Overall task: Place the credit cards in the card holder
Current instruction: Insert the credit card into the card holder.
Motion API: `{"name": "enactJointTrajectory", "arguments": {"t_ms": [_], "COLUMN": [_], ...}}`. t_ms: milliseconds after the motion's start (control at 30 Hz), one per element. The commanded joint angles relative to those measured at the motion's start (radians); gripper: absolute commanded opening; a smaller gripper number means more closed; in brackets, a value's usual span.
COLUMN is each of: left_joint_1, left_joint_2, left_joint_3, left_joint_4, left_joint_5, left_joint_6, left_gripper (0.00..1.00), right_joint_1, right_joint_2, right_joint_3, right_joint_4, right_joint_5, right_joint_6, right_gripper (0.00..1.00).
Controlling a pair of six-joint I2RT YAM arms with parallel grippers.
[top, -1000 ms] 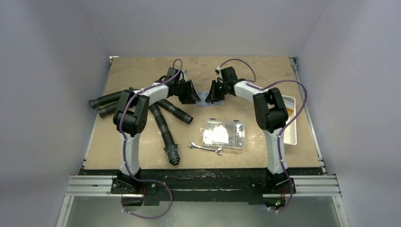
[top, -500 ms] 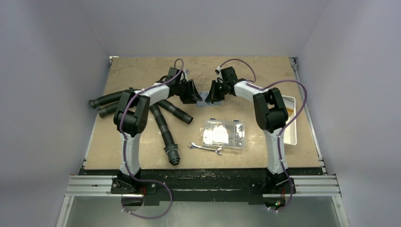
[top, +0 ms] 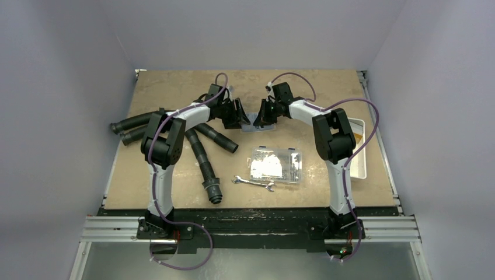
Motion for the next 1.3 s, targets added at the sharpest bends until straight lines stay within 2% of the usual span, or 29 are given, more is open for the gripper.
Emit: {"name": "enactJointTrajectory", "arguments": {"t_ms": [0,433,967,1267], "left_joint_1": [-0.008,-0.018,-0.048,-0.076], "left_joint_2": [-0.031,-0.073,-0.072,-0.039], "left_joint_3": [0.004,-0.005,0.016,0.087], "left_joint_4": [0.04,0.048,0.081,0.047], "left_joint_5": [0.023,-0.017,0.01,0.004], "left_joint_6": [-0.018,-0.003,0.002,0.021], "left_gripper": [0.54,0.51,0.47,0.5], "right_joint_1": [0.003,0.004,0.005,0.001], "right_joint_2": [0.028,0.034,0.038,0.003], "right_joint_3": [0.025,0.026,0.03,0.004], "right_joint_4": [-0.004,-0.01,-0.01,0.068], "right_joint_5": [0.036,0.033,0.015,-0.09], "right_joint_6": [-0.016,-0.019,-0.019,0.03], "right_gripper": [0.0,0.0,0.0,0.0]}}
